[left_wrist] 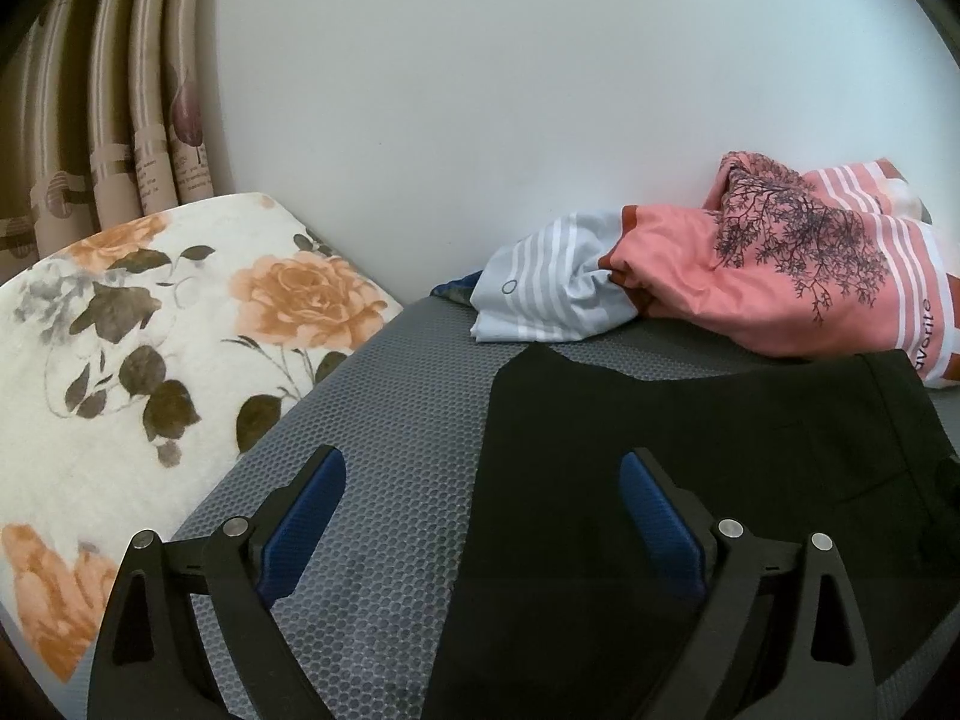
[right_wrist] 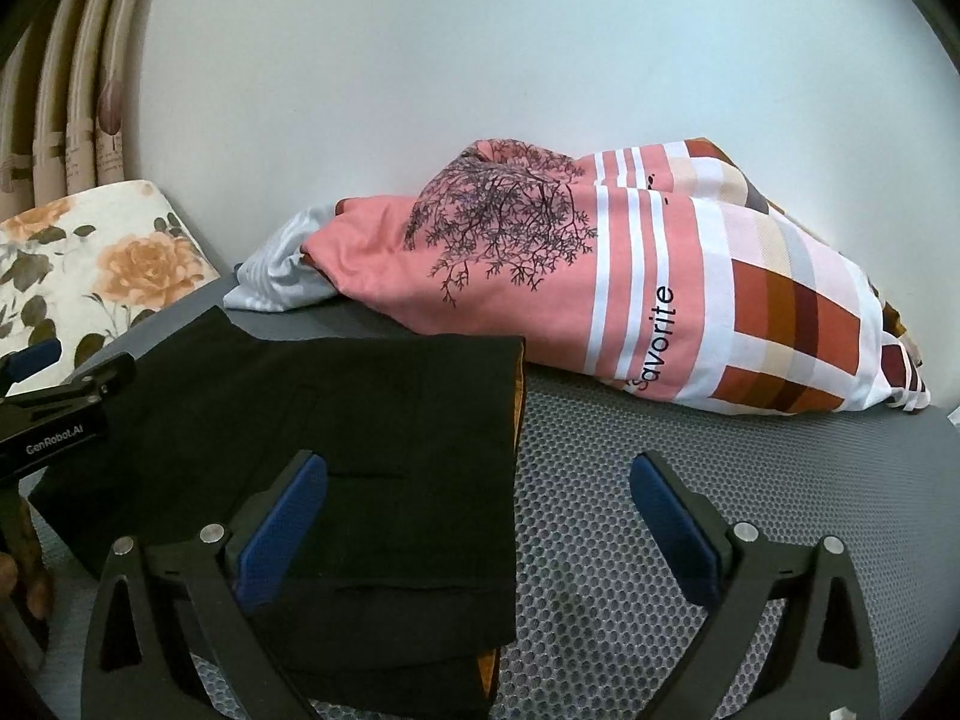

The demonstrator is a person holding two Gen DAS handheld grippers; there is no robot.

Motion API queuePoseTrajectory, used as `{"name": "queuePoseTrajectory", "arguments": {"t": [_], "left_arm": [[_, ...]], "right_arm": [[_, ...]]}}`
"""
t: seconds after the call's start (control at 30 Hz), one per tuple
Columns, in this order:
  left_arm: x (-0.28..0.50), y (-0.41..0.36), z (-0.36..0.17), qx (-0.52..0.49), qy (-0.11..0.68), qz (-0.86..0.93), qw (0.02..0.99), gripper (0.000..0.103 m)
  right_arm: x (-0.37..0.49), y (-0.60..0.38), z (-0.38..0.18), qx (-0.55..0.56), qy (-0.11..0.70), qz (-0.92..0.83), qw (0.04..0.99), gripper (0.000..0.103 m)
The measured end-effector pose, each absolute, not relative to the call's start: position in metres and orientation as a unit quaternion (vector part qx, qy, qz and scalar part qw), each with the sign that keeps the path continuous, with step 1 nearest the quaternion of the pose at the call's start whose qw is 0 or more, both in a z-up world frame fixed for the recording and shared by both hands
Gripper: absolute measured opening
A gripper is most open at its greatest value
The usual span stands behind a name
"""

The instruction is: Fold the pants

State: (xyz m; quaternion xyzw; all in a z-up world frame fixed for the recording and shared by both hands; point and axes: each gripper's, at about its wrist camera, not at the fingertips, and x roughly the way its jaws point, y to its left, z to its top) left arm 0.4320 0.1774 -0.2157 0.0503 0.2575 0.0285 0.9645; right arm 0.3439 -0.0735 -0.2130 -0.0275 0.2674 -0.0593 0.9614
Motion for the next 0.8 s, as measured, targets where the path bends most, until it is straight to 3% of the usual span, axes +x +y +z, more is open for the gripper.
{"name": "queuePoseTrajectory", "arguments": {"t": [0.8], "left_arm": [[0.4324, 0.1795, -0.2170, 0.052, 0.257, 0.031, 0.964, 0.097]], "right_arm": [[0.3470, -0.0697, -0.2144, -0.044, 0.273, -0.075, 0.958, 0.103]]}}
